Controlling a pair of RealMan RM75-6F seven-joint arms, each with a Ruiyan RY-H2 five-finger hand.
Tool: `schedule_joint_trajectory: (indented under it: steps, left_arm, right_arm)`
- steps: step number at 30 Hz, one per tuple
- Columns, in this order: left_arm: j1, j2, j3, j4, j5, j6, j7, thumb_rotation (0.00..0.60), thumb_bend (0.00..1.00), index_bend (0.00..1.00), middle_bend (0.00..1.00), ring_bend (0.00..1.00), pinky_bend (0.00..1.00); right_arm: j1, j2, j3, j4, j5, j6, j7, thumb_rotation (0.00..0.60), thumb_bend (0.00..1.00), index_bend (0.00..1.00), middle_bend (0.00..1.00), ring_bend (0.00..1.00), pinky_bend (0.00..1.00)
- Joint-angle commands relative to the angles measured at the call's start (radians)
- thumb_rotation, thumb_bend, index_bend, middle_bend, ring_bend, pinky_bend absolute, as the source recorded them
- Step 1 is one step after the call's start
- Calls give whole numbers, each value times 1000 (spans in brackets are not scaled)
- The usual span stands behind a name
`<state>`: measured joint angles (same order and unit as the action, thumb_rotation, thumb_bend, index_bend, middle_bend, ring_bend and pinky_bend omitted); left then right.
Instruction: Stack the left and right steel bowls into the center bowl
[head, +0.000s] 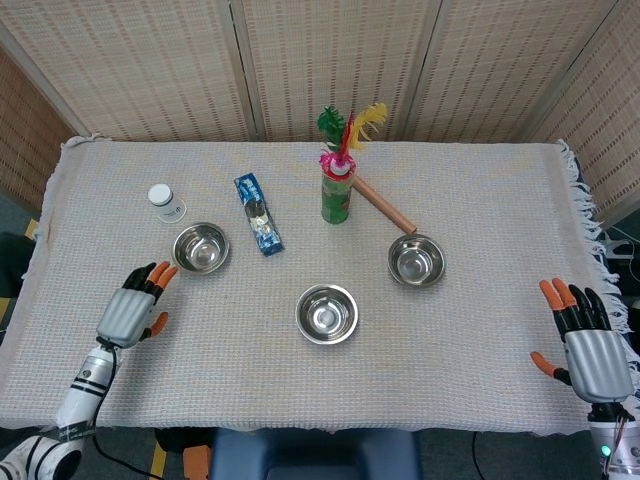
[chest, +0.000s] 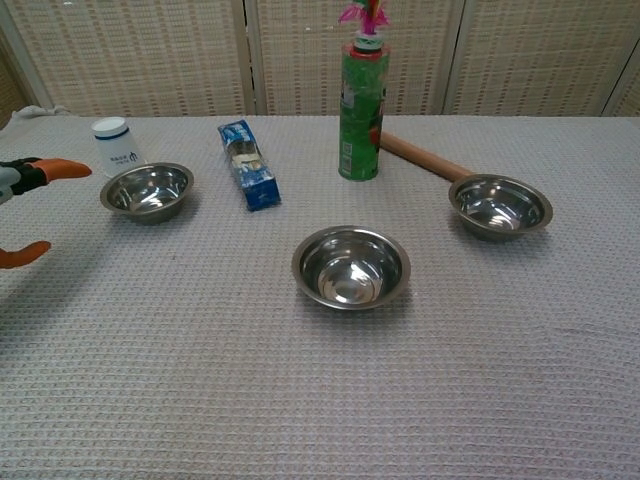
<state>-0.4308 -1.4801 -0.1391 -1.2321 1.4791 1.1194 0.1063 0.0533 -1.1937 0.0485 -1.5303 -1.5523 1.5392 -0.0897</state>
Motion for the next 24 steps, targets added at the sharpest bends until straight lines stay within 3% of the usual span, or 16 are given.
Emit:
schedule_joint_trajectory:
  steps: [1,10,14,24]
  left_arm:
    - [-55,-65,-22,81,-25,-45,-9,600,420,2,0,0,116]
    - [-150,-213,-34,355,-28,-80,-76,600,419,68,0,0,115]
    - [-178,-263,-25,465,-25,-102,-138,600,418,152,0,0,115]
    - [-223,-370,1,667,16,-41,-297,600,420,408,5,0,117]
  right_arm:
    - [0,2,-1,-2,4,-5,-1,600,45,0,0,0,0]
    - [1,7,7,-6,28,-19,-2,600,45,0,0,0,0]
    - [0,10,7,-9,31,-20,-1,600,46,0,0,0,0]
    - [2,12,8,-13,46,-37,-9,600,45,0,0,0,0]
